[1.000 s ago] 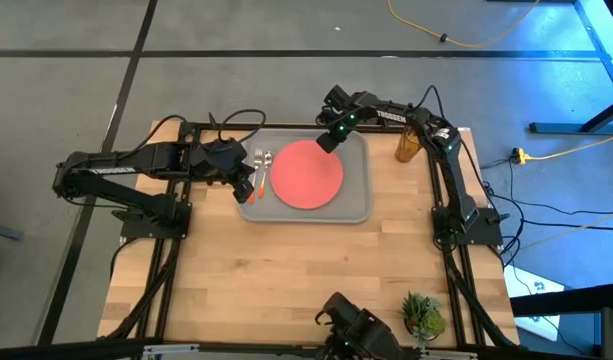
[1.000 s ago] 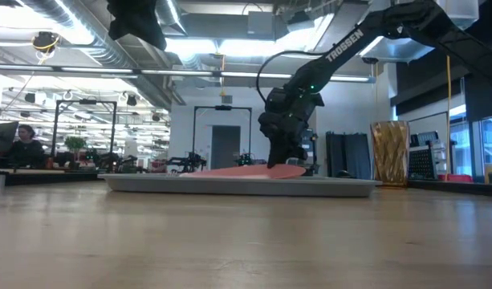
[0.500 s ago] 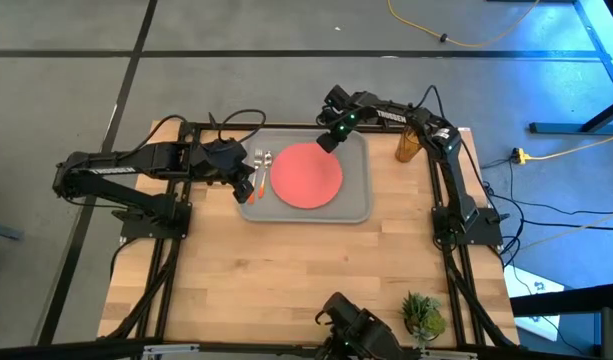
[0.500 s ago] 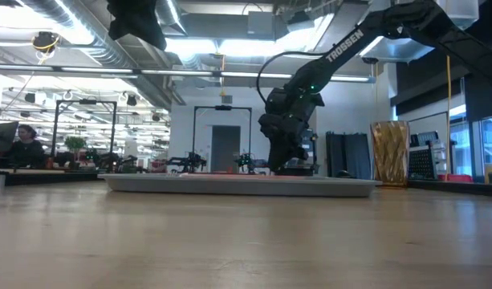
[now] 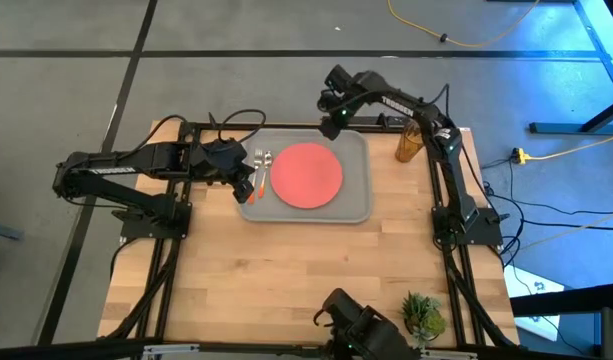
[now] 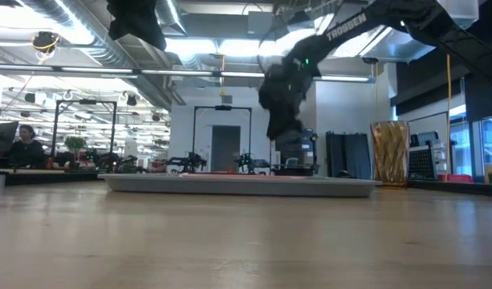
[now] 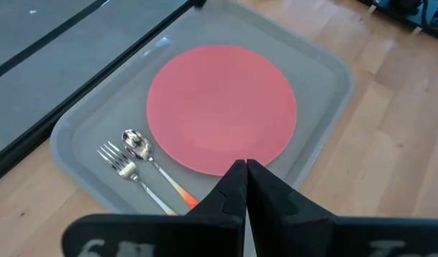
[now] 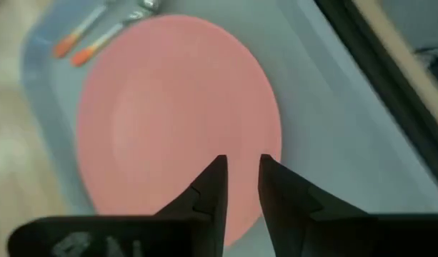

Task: Pick and place plate/cup/fork/spoon on tray
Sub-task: Put the orange cup on the gray tray to the top right of the pink plate

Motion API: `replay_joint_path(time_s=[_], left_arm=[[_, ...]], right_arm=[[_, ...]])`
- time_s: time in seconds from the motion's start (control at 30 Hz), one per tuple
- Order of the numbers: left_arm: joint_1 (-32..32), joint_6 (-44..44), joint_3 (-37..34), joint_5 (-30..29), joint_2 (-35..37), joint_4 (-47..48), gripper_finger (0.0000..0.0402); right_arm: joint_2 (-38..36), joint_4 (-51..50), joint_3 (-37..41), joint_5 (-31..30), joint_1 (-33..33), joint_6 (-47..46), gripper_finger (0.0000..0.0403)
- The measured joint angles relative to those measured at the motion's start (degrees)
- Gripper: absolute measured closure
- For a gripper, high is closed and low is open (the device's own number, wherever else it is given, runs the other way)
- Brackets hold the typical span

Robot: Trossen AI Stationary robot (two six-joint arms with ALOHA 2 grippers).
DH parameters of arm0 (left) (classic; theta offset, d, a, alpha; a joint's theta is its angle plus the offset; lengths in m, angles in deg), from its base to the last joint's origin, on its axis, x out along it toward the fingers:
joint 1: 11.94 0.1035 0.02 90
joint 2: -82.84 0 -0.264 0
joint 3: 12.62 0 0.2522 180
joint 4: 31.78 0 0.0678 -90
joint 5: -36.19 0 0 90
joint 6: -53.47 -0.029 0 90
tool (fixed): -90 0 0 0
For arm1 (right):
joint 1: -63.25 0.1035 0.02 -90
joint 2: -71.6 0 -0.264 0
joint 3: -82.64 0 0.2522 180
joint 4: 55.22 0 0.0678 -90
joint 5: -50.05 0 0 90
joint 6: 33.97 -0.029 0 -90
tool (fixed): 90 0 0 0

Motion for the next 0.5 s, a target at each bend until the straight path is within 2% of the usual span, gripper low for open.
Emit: replay_joint_path(time_s=[0.1, 0.27, 0.37, 0.5], left_arm=[[0.0, 0.0, 0.0, 0.0, 0.0, 0.0, 0.0401], [0.0, 0.0, 0.0, 0.0, 0.0, 0.0, 0.0401], [0.0, 0.0, 0.0, 0.0, 0.0, 0.0, 0.0401], [0.0, 0.0, 0.0, 0.0, 0.0, 0.0, 0.0401]], right_arm=[[-0.1, -8.5, -6.5, -2.3, 0.3, 2.9, 0.0324], [-0.1, -21.7, -14.1, -15.0, 1.2, 2.4, 0.0324], [-0.1, -28.3, -16.6, -18.7, 1.1, 0.1, 0.0324], [-0.8, -28.8, -17.0, -22.8, 1.1, -3.6, 0.0324]])
